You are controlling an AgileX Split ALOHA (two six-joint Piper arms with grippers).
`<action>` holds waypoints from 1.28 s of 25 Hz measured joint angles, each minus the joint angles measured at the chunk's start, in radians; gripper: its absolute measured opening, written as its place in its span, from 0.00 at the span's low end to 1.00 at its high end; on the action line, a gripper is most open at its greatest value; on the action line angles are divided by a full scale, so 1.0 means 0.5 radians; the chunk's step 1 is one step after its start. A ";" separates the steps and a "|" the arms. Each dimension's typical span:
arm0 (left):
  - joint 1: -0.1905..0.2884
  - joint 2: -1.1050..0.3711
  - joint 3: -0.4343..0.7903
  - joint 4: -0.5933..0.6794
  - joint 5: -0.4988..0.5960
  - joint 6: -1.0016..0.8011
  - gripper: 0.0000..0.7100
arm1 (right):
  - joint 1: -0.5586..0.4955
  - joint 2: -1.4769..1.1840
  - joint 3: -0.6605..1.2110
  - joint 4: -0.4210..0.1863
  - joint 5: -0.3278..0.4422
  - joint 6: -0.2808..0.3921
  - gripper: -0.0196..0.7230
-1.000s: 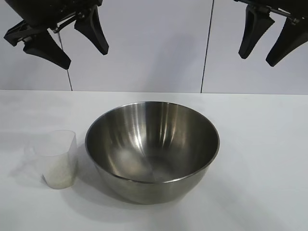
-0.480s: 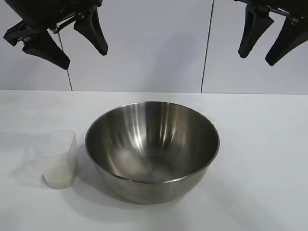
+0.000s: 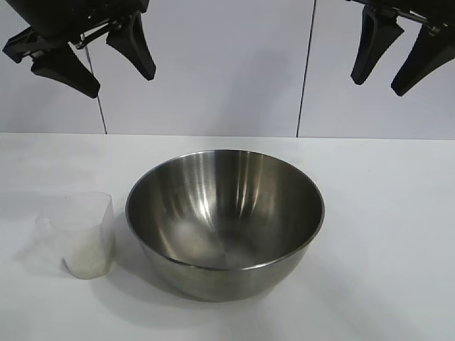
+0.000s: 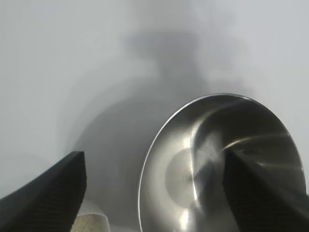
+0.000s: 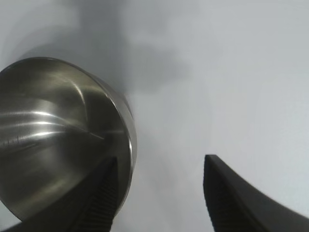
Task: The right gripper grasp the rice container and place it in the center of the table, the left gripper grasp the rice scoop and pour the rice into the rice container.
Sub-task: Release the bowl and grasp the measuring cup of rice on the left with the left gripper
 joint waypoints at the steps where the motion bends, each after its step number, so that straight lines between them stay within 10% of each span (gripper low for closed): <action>1: 0.000 -0.058 0.002 0.028 -0.002 0.001 0.80 | 0.000 0.000 0.000 0.000 0.000 0.000 0.53; 6: 0.000 -0.365 0.232 0.112 -0.236 0.015 0.80 | 0.000 0.000 0.000 0.000 -0.007 0.000 0.53; 16: 0.000 -0.981 1.452 0.116 -1.410 0.001 0.80 | 0.000 0.000 0.000 0.000 -0.018 0.000 0.53; 32: 0.000 -1.012 2.525 0.118 -2.613 -0.100 0.80 | 0.000 0.000 0.000 0.000 -0.044 0.000 0.53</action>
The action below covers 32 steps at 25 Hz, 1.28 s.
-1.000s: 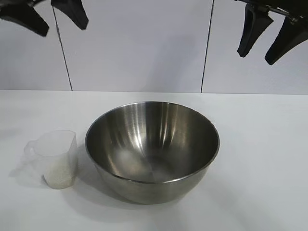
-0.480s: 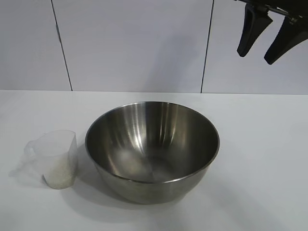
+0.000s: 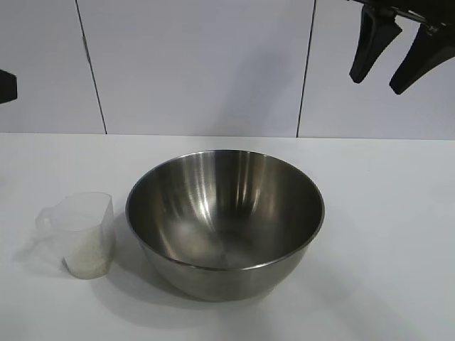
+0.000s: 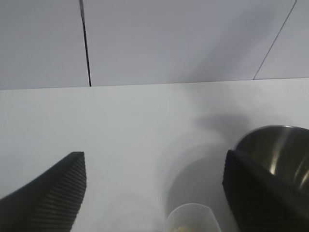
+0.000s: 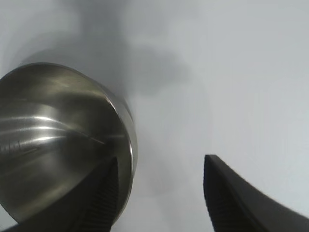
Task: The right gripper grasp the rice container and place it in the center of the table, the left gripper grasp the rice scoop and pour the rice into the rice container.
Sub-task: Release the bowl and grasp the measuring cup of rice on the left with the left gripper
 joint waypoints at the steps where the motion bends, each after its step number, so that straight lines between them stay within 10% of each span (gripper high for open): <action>1: 0.000 0.000 0.042 0.011 -0.038 -0.028 0.80 | 0.000 0.000 0.000 0.000 0.000 0.000 0.53; 17: 0.000 0.075 0.259 0.148 -0.125 -0.086 0.80 | 0.000 0.000 0.000 0.000 -0.004 0.000 0.53; 27: 0.000 1.180 0.244 0.239 -1.024 -0.267 0.80 | 0.000 0.000 0.000 0.000 -0.004 0.000 0.53; 32: 0.000 1.746 0.231 0.323 -1.114 -0.382 0.80 | 0.000 0.000 0.000 0.000 -0.005 0.000 0.53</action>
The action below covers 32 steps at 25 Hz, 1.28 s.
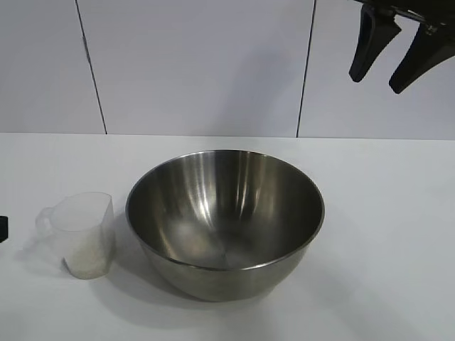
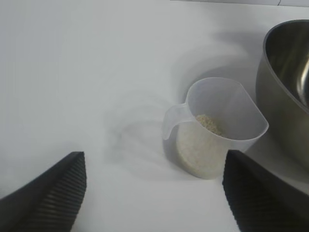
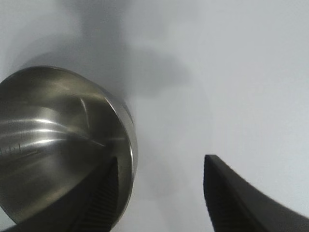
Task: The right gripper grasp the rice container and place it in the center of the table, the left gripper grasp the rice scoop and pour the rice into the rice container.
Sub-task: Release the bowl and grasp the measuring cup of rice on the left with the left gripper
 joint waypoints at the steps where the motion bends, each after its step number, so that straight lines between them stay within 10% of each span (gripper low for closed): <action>1: 0.000 0.053 -0.003 0.003 -0.063 -0.003 0.80 | 0.000 0.000 0.000 0.000 -0.004 0.000 0.53; 32: 0.000 0.111 -0.454 -0.211 0.002 0.217 0.80 | 0.000 0.000 0.000 0.000 -0.048 0.000 0.53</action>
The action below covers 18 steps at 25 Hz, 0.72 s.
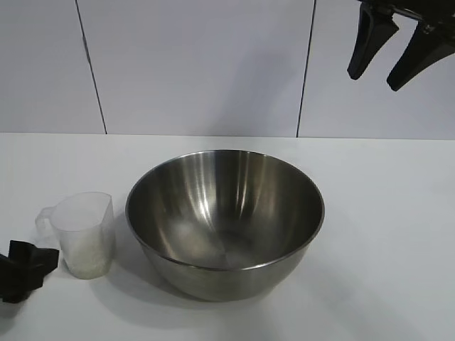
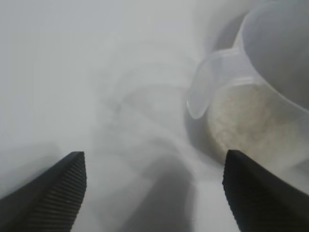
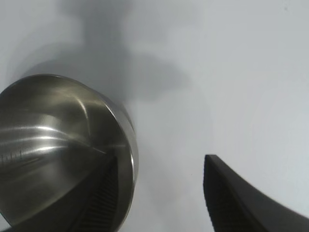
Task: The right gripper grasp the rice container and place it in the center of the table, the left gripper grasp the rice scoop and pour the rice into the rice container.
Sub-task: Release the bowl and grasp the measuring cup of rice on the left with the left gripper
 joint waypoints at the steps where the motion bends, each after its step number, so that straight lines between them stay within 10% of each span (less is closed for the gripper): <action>1: 0.000 0.005 -0.004 -0.019 0.000 0.000 0.80 | 0.000 0.000 0.000 0.000 0.000 0.000 0.53; 18: 0.000 0.008 -0.135 -0.062 0.004 0.074 0.75 | 0.000 0.000 0.000 0.000 0.000 0.000 0.53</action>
